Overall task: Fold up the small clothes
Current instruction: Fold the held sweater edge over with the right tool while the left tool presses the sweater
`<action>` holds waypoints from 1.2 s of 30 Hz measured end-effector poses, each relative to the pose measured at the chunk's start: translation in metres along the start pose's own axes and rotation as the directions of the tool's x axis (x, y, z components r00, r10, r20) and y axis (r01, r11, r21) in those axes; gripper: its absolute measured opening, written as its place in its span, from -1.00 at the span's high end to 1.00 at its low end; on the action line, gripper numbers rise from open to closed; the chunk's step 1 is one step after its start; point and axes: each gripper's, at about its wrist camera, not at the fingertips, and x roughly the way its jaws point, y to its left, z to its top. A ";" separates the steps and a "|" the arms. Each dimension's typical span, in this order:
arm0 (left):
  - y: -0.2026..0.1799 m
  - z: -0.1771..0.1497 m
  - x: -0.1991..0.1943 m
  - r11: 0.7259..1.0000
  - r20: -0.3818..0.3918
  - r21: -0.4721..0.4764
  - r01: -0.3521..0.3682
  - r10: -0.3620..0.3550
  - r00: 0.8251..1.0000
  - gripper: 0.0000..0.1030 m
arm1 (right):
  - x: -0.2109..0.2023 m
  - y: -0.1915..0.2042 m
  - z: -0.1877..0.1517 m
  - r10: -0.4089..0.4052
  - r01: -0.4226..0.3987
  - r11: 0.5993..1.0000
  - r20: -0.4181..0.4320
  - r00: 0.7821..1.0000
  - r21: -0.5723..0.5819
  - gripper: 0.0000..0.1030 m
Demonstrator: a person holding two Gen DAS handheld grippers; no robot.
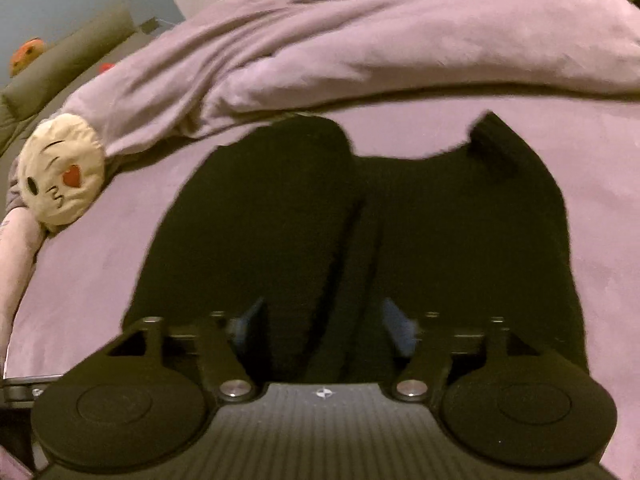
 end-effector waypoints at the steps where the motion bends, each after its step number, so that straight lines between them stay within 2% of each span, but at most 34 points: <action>1: -0.002 -0.001 0.000 1.000 0.000 0.008 -0.003 0.003 1.000 -0.84 | 0.001 -0.006 0.000 0.022 -0.022 0.999 0.000 1.000 0.028 -0.32; 5: -0.011 -0.002 0.005 1.000 0.006 0.023 -0.015 0.015 1.000 -0.87 | 0.025 -0.020 0.008 0.154 -0.148 0.973 -0.023 0.988 0.177 -0.36; 7: -0.013 -0.003 0.005 1.000 0.009 0.025 -0.018 0.018 1.000 -0.88 | 0.032 -0.015 0.010 0.176 -0.171 0.969 -0.014 0.984 0.181 -0.28; 8: -0.014 -0.004 0.005 1.000 0.011 0.025 -0.019 0.019 1.000 -0.88 | 0.035 -0.012 0.011 0.191 -0.186 0.967 -0.016 0.981 0.172 0.04; 9: -0.014 -0.004 0.005 1.000 0.011 0.024 -0.019 0.018 1.000 -0.88 | 0.037 -0.010 0.010 0.200 -0.195 0.967 -0.015 0.980 0.167 0.22; 10: -0.014 -0.005 0.005 1.000 0.012 0.022 -0.018 0.018 1.000 -0.88 | 0.040 -0.008 0.010 0.201 -0.197 0.967 -0.012 0.979 0.164 0.27; 11: -0.014 -0.005 0.006 1.000 0.012 0.021 -0.016 0.016 1.000 -0.88 | 0.043 -0.009 0.010 0.207 -0.203 0.966 -0.010 0.978 0.163 0.26; 13: -0.012 -0.004 0.006 1.000 0.013 0.015 -0.009 0.009 1.000 -0.88 | 0.050 -0.017 0.008 0.247 -0.243 0.945 0.005 0.969 0.219 0.10; 15: -0.009 -0.006 0.005 1.000 0.012 0.015 -0.006 0.006 1.000 -0.88 | 0.054 -0.022 0.008 0.274 -0.264 0.929 0.000 0.962 0.260 0.10; 16: -0.009 -0.006 0.004 1.000 0.013 0.014 -0.005 0.005 1.000 -0.88 | 0.053 -0.019 0.010 0.266 -0.256 0.934 -0.007 0.964 0.248 0.21; 17: -0.009 -0.005 0.002 1.000 0.012 0.011 -0.006 0.005 1.000 -0.88 | 0.050 -0.013 0.013 0.250 -0.242 0.947 -0.012 0.968 0.212 0.40; 20: -0.009 -0.001 -0.011 1.000 0.023 -0.020 -0.004 0.004 1.000 -0.85 | 0.024 0.012 0.020 0.193 -0.195 0.980 0.038 0.980 0.041 0.56; 24: -0.011 0.004 -0.038 1.000 0.085 -0.020 0.003 -0.001 0.996 -0.85 | -0.020 0.036 0.032 0.184 -0.170 0.980 0.155 0.971 -0.101 0.58; 28: -0.016 0.008 -0.047 1.000 0.098 0.004 0.016 -0.016 0.995 -0.85 | -0.042 0.031 0.047 0.130 -0.106 0.987 0.206 0.970 -0.124 0.59; 32: -0.027 0.005 -0.038 0.999 0.077 0.048 0.022 -0.026 0.997 -0.85 | -0.044 0.012 0.052 -0.005 0.043 0.984 0.212 0.977 -0.175 0.59; 36: -0.041 -0.002 -0.022 0.994 0.047 0.102 0.026 -0.030 0.998 -0.86 | -0.037 -0.011 0.052 -0.147 0.193 0.961 0.225 0.963 -0.200 0.59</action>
